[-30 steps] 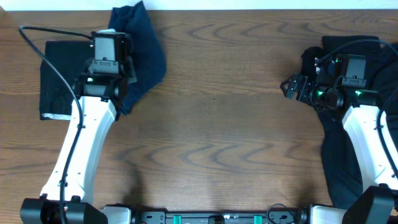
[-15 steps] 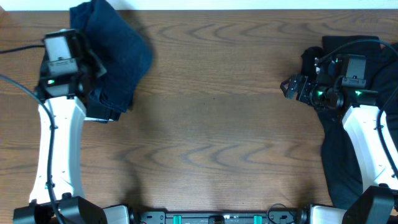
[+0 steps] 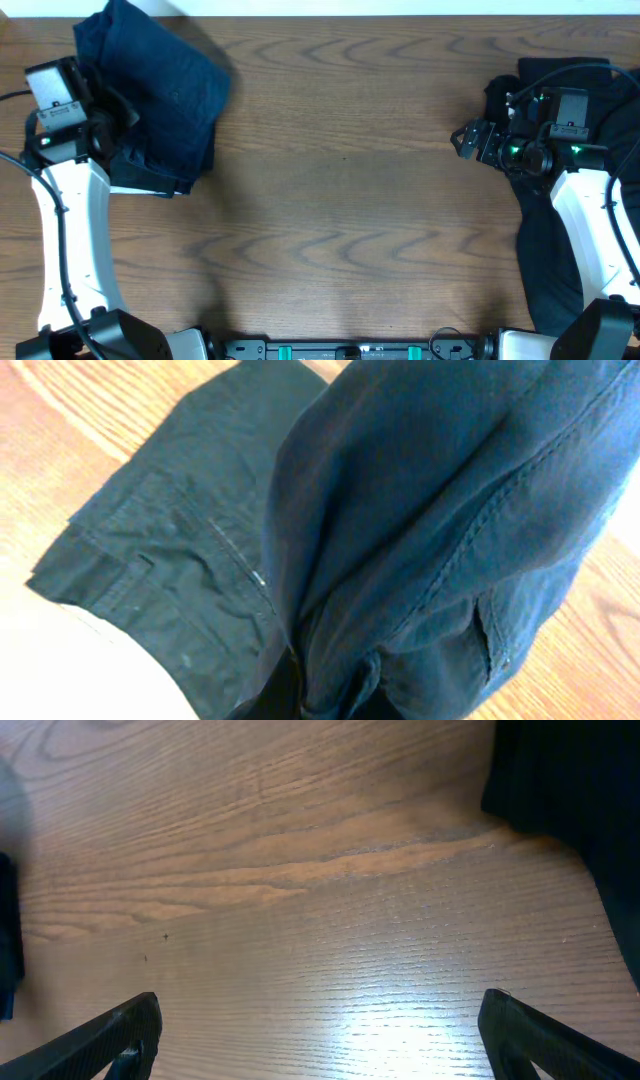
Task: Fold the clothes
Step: 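Carry the folded jeans with the left gripper onto the black garment at left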
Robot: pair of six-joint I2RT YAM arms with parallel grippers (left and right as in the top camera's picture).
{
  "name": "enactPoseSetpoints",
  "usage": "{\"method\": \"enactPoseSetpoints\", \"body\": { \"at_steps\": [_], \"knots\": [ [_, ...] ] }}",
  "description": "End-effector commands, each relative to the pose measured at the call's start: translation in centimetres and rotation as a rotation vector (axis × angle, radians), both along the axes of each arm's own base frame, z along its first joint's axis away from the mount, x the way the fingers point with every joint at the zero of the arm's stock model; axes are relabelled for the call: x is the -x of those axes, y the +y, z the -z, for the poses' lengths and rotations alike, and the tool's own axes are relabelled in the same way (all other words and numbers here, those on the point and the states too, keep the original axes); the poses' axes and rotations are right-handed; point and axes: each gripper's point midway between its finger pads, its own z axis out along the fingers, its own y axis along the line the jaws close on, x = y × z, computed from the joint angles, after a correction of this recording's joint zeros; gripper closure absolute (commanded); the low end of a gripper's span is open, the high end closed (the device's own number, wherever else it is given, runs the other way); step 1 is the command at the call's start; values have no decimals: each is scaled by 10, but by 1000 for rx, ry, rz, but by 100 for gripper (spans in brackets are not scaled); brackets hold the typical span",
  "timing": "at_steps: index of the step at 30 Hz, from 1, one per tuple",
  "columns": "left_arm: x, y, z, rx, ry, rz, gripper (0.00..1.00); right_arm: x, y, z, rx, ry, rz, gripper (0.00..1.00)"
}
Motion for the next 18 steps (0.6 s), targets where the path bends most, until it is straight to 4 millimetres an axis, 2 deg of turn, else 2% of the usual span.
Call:
{"method": "enactPoseSetpoints", "body": {
  "at_steps": [1, 6, 18],
  "knots": [
    [-3, 18, -4, -1, -9, -54, 94, -1, -3, -1, 2, -4, 3, 1],
    [-1, 34, 17, 17, 41, -90, 94, -1, -3, -1, 2, -4, 3, 1],
    [19, 80, 63, 52, 151, -210, 94, -1, -3, -1, 2, -4, 3, 1]
  ]
}}
